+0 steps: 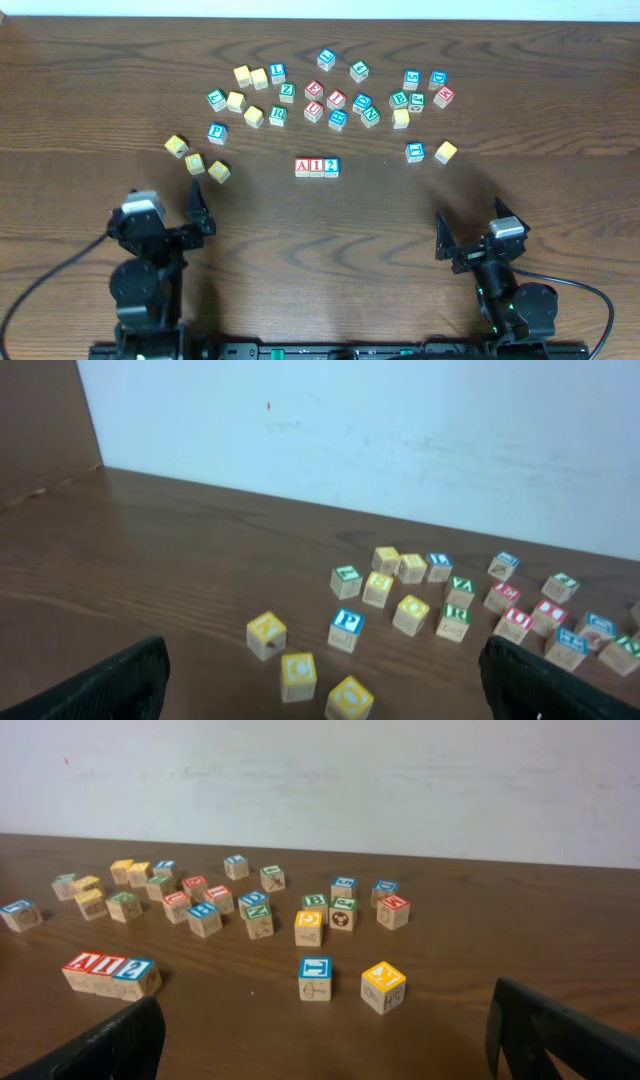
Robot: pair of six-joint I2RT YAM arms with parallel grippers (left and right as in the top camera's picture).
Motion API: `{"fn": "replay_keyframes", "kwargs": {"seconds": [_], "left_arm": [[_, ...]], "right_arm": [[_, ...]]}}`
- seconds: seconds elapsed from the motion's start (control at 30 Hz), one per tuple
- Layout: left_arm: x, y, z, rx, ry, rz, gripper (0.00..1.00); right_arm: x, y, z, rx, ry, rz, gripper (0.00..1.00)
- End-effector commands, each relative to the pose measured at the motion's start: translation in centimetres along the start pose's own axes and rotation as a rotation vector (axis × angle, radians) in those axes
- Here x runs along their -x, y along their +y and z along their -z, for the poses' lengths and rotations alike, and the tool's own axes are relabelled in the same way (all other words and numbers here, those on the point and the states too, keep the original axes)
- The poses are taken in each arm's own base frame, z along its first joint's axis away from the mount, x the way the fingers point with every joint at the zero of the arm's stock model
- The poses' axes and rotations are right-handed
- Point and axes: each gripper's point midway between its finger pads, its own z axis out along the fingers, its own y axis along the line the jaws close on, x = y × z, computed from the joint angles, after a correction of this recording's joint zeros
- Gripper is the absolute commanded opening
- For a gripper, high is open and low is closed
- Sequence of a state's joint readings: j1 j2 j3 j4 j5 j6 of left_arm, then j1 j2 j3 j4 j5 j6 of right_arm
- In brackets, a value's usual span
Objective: Spell out AI2
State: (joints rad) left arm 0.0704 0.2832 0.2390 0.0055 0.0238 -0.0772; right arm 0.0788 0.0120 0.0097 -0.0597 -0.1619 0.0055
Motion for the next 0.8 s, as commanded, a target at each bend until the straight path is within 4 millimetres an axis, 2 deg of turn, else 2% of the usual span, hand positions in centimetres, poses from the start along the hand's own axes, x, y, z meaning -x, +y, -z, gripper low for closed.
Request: {"fn": "replay_keyframes", "kwargs": {"seconds": [0.0, 0.13, 0.47, 0.77], "left_arm": [[-1.8, 0.1, 0.3, -0.013, -0.034, -0.05, 0.98], [-4.0, 0.5, 0.3, -0.012, -0.033, -0.088, 0.98], [-7.0, 1.0, 0.5, -0.001, 0.031, -0.142, 0.98], [-7.0, 1.0, 0.5, -0.002, 0.033, -0.145, 0.97]], "right_arm": [[-0.1, -0.1, 0.0, -0.001, -0.002, 0.014, 0.99], [-0.1, -0.1, 0.0, -0.001, -0.002, 0.014, 0.99], [-0.1, -0.1, 0.0, -0.001, -0.002, 0.014, 0.99], [-0.1, -0.1, 0.0, -0.001, -0.002, 0.014, 0.99]]}}
